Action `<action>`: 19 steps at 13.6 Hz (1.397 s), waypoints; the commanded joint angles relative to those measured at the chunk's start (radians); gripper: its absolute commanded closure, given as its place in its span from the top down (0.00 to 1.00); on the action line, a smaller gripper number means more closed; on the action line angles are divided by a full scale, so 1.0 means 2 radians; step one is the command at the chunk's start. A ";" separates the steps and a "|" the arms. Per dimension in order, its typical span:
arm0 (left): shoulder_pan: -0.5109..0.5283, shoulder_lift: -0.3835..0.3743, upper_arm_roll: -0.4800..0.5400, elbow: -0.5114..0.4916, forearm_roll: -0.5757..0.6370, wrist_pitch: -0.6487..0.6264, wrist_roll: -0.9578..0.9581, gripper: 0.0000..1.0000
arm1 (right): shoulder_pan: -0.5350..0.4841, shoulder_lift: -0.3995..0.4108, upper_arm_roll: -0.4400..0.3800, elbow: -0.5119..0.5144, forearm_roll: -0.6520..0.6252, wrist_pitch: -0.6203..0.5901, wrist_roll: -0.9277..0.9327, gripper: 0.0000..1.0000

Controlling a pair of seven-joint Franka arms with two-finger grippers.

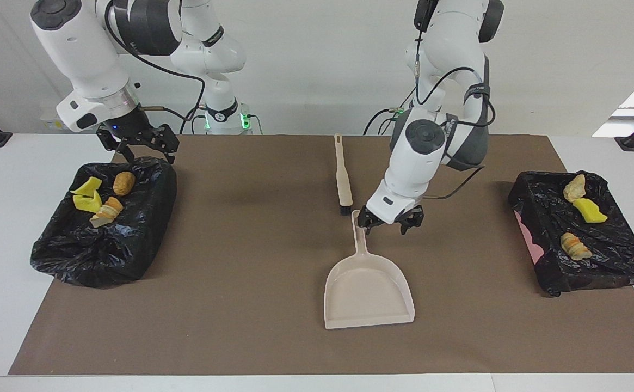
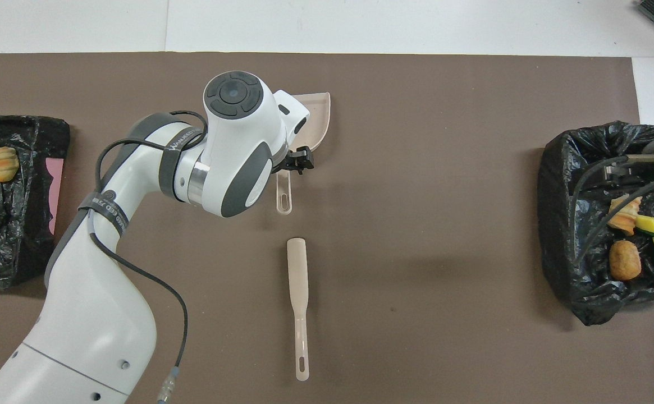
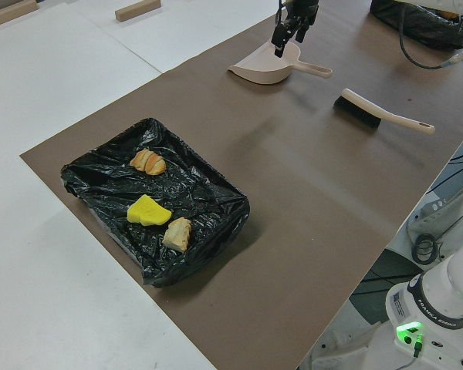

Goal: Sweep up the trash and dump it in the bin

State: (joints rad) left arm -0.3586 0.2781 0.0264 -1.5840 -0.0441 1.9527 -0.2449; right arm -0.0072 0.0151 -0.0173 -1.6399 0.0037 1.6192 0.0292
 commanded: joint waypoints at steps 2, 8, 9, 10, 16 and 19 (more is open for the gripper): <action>0.059 -0.088 -0.005 -0.049 0.007 -0.032 0.053 1.00 | -0.004 -0.011 0.003 -0.015 0.008 0.013 0.008 1.00; 0.123 -0.166 -0.003 -0.042 0.007 -0.090 0.055 1.00 | -0.004 -0.011 0.003 -0.015 0.008 0.013 0.008 1.00; 0.128 -0.172 -0.003 -0.040 0.007 -0.093 0.068 1.00 | -0.004 -0.011 0.003 -0.015 0.008 0.013 0.008 1.00; 0.138 -0.172 -0.003 -0.031 0.007 -0.100 0.098 1.00 | -0.005 -0.011 0.003 -0.015 0.008 0.016 0.009 1.00; 0.152 -0.161 -0.001 0.016 0.019 -0.169 0.200 1.00 | -0.005 0.008 0.003 0.039 0.009 -0.040 0.011 1.00; 0.156 -0.128 0.002 0.071 0.017 -0.239 0.218 1.00 | -0.004 0.010 0.003 0.039 0.009 -0.038 0.008 1.00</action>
State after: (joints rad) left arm -0.0618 -0.0429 0.0323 -1.5550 -0.0227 1.5733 0.1514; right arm -0.0072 0.0163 -0.0174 -1.5869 0.0046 1.5669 0.0312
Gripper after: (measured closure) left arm 0.000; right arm 0.000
